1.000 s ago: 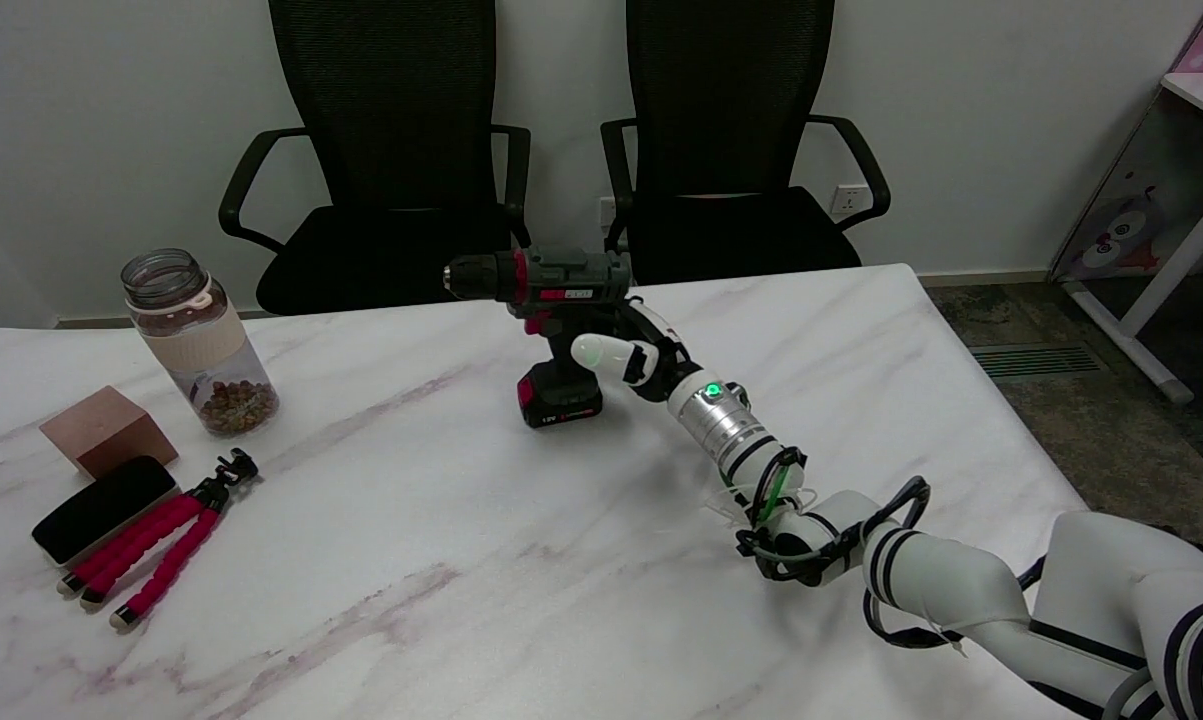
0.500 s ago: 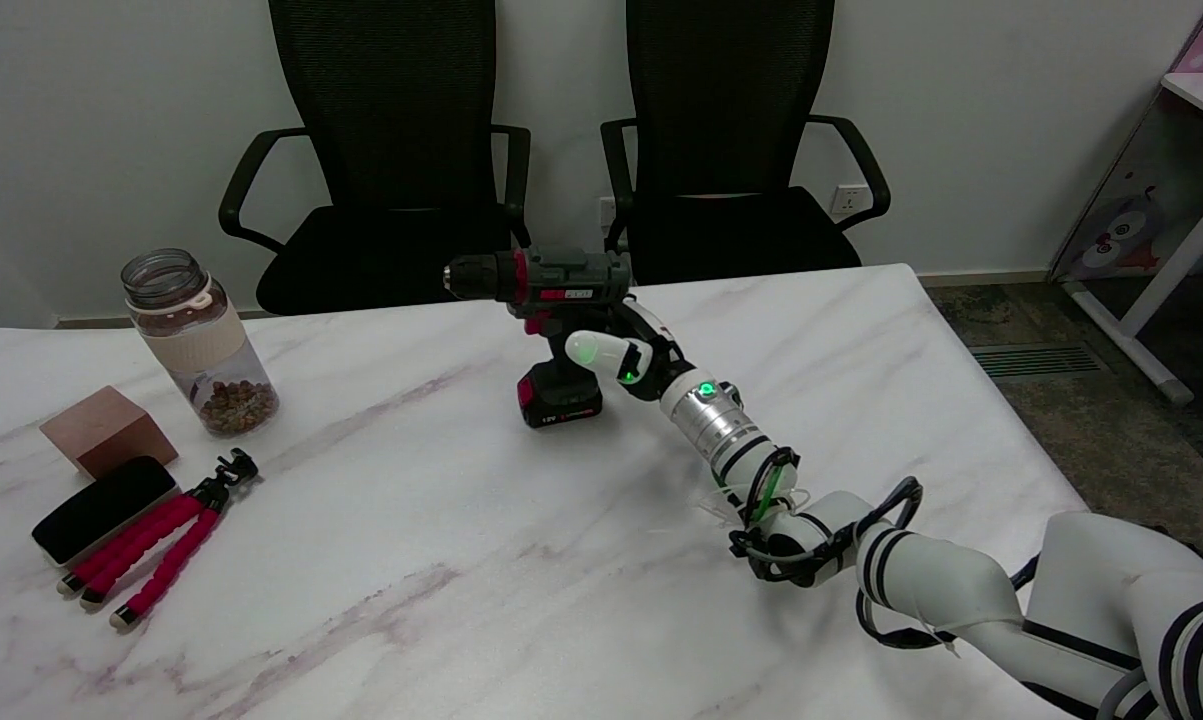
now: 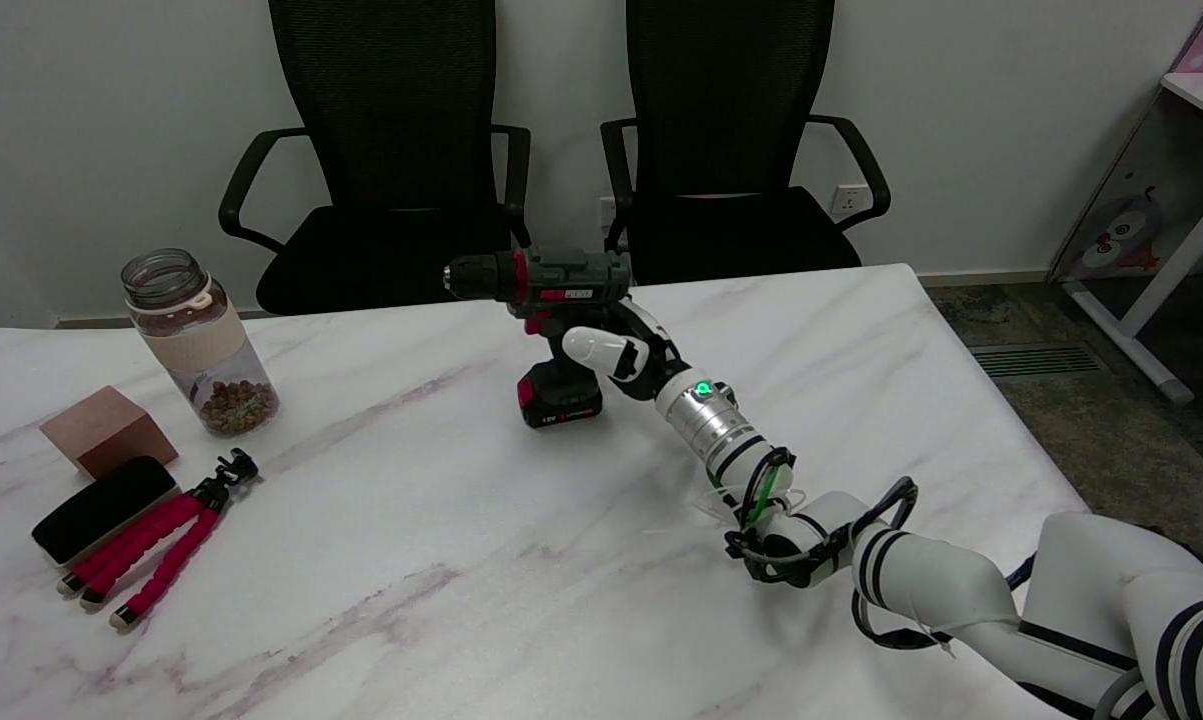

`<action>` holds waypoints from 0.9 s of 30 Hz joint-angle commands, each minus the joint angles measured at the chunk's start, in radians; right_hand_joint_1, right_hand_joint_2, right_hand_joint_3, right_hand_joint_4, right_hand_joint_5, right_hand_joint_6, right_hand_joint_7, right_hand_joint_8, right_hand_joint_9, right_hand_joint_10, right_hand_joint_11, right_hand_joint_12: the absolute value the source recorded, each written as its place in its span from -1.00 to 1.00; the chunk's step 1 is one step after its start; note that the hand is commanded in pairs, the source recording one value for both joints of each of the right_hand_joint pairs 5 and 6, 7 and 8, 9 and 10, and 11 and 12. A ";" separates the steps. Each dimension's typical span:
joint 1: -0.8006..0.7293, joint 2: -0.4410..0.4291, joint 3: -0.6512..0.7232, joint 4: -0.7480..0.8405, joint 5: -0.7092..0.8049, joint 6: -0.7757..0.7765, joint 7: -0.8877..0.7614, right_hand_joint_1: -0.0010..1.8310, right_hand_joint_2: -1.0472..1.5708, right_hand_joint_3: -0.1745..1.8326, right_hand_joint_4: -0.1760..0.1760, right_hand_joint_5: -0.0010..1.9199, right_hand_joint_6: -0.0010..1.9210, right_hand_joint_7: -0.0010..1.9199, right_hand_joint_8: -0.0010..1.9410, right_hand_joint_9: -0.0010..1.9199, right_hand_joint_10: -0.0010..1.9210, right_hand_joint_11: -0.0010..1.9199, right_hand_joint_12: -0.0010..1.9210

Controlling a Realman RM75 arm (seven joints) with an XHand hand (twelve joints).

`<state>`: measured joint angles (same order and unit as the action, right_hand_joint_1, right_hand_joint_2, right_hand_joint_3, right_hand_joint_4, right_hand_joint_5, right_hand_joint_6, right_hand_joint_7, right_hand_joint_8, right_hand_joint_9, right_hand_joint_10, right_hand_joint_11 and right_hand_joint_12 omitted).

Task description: Pick up the power screwdriver.

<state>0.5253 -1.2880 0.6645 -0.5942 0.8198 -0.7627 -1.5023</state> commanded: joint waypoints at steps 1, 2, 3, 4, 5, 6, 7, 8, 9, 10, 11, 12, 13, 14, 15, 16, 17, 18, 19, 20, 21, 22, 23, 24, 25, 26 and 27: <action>0.010 -0.004 -0.004 0.001 -0.005 0.000 0.011 -0.06 -0.48 0.15 1.00 -0.56 -0.56 -0.56 -0.57 -0.76 -0.76 -0.72 -0.72; 0.012 -0.004 -0.008 0.002 -0.005 0.000 0.011 -0.05 -0.48 0.15 1.00 -0.57 -0.57 -0.57 -0.57 -0.76 -0.76 -0.72 -0.72; 0.015 -0.004 -0.014 0.004 -0.005 -0.001 0.012 -0.05 -0.48 0.15 1.00 -0.57 -0.57 -0.57 -0.57 -0.76 -0.76 -0.73 -0.73; 0.017 -0.004 -0.018 0.006 -0.005 -0.001 0.017 -0.05 -0.48 0.15 1.00 -0.57 -0.57 -0.57 -0.57 -0.76 -0.76 -0.73 -0.73; 0.018 -0.004 -0.022 0.007 -0.005 0.001 0.025 -0.05 -0.48 0.15 1.00 -0.57 -0.57 -0.57 -0.57 -0.76 -0.76 -0.74 -0.74; 0.021 -0.004 -0.029 0.009 -0.005 0.002 0.036 -0.05 -0.47 0.14 1.00 -0.57 -0.57 -0.57 -0.57 -0.77 -0.77 -0.74 -0.74; 0.021 -0.004 -0.034 0.012 -0.005 0.003 0.043 -0.05 -0.47 0.14 1.00 -0.57 -0.57 -0.57 -0.57 -0.77 -0.77 -0.75 -0.75; 0.023 -0.004 -0.038 0.013 -0.005 0.003 0.047 -0.05 -0.47 0.14 1.00 -0.57 -0.57 -0.57 -0.57 -0.77 -0.77 -0.75 -0.75; 0.024 -0.005 -0.040 0.015 -0.005 0.003 0.050 -0.05 -0.47 0.14 1.00 -0.57 -0.57 -0.57 -0.57 -0.77 -0.77 -0.76 -0.76; 0.025 -0.007 -0.041 0.017 -0.005 0.004 0.050 -0.05 -0.47 0.15 1.00 -0.57 -0.57 -0.57 -0.57 -0.77 -0.77 -0.76 -0.76; 0.026 -0.007 -0.042 0.018 -0.005 0.005 0.050 -0.05 -0.47 0.15 1.00 -0.57 -0.57 -0.57 -0.57 -0.77 -0.77 -0.76 -0.76; 0.027 -0.007 -0.043 0.021 -0.005 0.005 0.050 -0.05 -0.47 0.15 1.00 -0.57 -0.57 -0.57 -0.57 -0.77 -0.77 -0.76 -0.76; 0.029 -0.007 -0.043 0.022 -0.005 0.005 0.050 -0.05 -0.47 0.15 1.00 -0.57 -0.57 -0.57 -0.57 -0.77 -0.77 -0.76 -0.76; 0.030 -0.007 -0.043 0.022 -0.005 0.005 0.050 -0.05 -0.47 0.15 1.00 -0.57 -0.57 -0.57 -0.57 -0.77 -0.77 -0.76 -0.76; 0.032 -0.007 -0.043 0.022 -0.005 0.005 0.050 -0.05 -0.47 0.15 1.00 -0.57 -0.57 -0.57 -0.57 -0.77 -0.77 -0.76 -0.76; 0.033 -0.007 -0.043 0.022 -0.005 0.006 0.050 -0.05 -0.47 0.15 1.00 -0.57 -0.57 -0.57 -0.57 -0.77 -0.77 -0.76 -0.76; 0.034 -0.008 -0.043 0.022 -0.005 0.006 0.050 -0.05 -0.47 0.15 1.00 -0.57 -0.57 -0.57 -0.57 -0.77 -0.77 -0.75 -0.75; 0.036 -0.010 -0.043 0.022 -0.005 0.006 0.050 -0.05 -0.47 0.15 1.00 -0.56 -0.57 -0.56 -0.57 -0.77 -0.77 -0.75 -0.75; 0.038 -0.012 -0.044 0.022 -0.005 0.006 0.050 -0.05 -0.47 0.15 1.00 -0.56 -0.56 -0.56 -0.57 -0.76 -0.76 -0.75 -0.75; 0.040 -0.013 -0.045 0.022 -0.006 0.007 0.050 -0.05 -0.47 0.15 1.00 -0.56 -0.56 -0.56 -0.57 -0.76 -0.76 -0.75 -0.75; 0.043 -0.014 -0.047 0.022 -0.007 0.008 0.049 -0.05 -0.47 0.15 1.00 -0.56 -0.56 -0.56 -0.57 -0.76 -0.76 -0.75 -0.75; 0.045 -0.016 -0.050 0.023 -0.007 0.008 0.048 -0.05 -0.47 0.15 1.00 -0.56 -0.57 -0.56 -0.57 -0.76 -0.76 -0.75 -0.75; 0.048 -0.016 -0.055 0.024 -0.007 0.008 0.049 -0.05 -0.47 0.15 1.00 -0.57 -0.57 -0.57 -0.57 -0.76 -0.76 -0.75 -0.75; 0.050 -0.016 -0.058 0.026 -0.007 0.008 0.050 -0.05 -0.47 0.15 1.00 -0.57 -0.57 -0.57 -0.57 -0.76 -0.76 -0.75 -0.75; 0.050 -0.016 -0.059 0.027 -0.007 0.008 0.050 -0.05 -0.47 0.15 1.00 -0.57 -0.57 -0.57 -0.57 -0.76 -0.76 -0.75 -0.75; 0.050 -0.017 -0.061 0.027 -0.007 0.008 0.050 -0.05 -0.47 0.15 1.00 -0.57 -0.57 -0.57 -0.57 -0.76 -0.76 -0.75 -0.75; 0.051 -0.017 -0.062 0.028 -0.007 0.008 0.050 -0.02 -0.46 0.15 1.00 -0.57 -0.57 -0.57 -0.57 -0.76 -0.76 -0.74 -0.74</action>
<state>0.5552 -1.2965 0.6279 -0.5776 0.8150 -0.7622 -1.4623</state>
